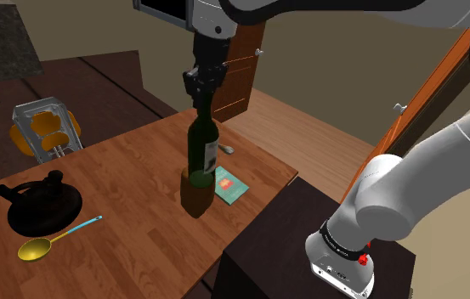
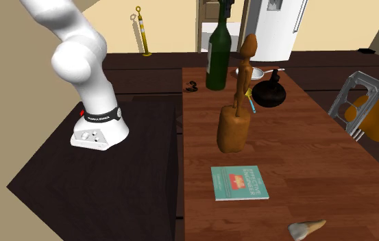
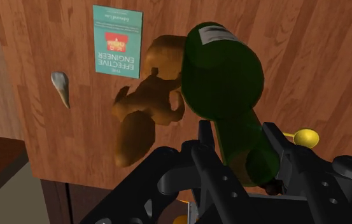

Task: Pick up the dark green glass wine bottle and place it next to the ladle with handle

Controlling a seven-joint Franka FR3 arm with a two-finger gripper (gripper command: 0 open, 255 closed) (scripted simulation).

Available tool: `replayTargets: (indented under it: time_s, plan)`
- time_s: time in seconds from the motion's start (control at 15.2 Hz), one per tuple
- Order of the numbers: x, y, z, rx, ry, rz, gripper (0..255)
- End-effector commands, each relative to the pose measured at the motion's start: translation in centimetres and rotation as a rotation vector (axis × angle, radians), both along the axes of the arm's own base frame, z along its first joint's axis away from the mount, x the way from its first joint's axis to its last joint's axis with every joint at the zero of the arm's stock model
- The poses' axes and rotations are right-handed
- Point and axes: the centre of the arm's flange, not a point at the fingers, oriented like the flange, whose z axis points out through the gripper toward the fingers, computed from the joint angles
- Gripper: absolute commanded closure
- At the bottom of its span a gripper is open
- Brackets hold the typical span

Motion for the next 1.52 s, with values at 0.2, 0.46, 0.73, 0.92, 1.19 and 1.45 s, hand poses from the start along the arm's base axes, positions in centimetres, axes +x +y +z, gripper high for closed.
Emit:
replayTargets:
  time_s: [0.2, 0.46, 0.73, 0.92, 1.19, 1.45]
  plan:
    - [3.6, 4.1, -3.8, 0.001, -0.001, 0.0, 255]
    - [6.3, 7.5, -6.8, 0.001, -0.001, 0.0, 255]
    - [9.0, 10.9, -9.8, 0.001, -0.001, 0.0, 255]
    - [11.0, 13.5, -12.1, 0.001, -0.001, 0.0, 255]
    - [13.7, 16.9, -15.1, 0.001, -0.001, 0.0, 255]
    - [16.4, 20.3, -18.1, 0.001, -0.001, 0.0, 255]
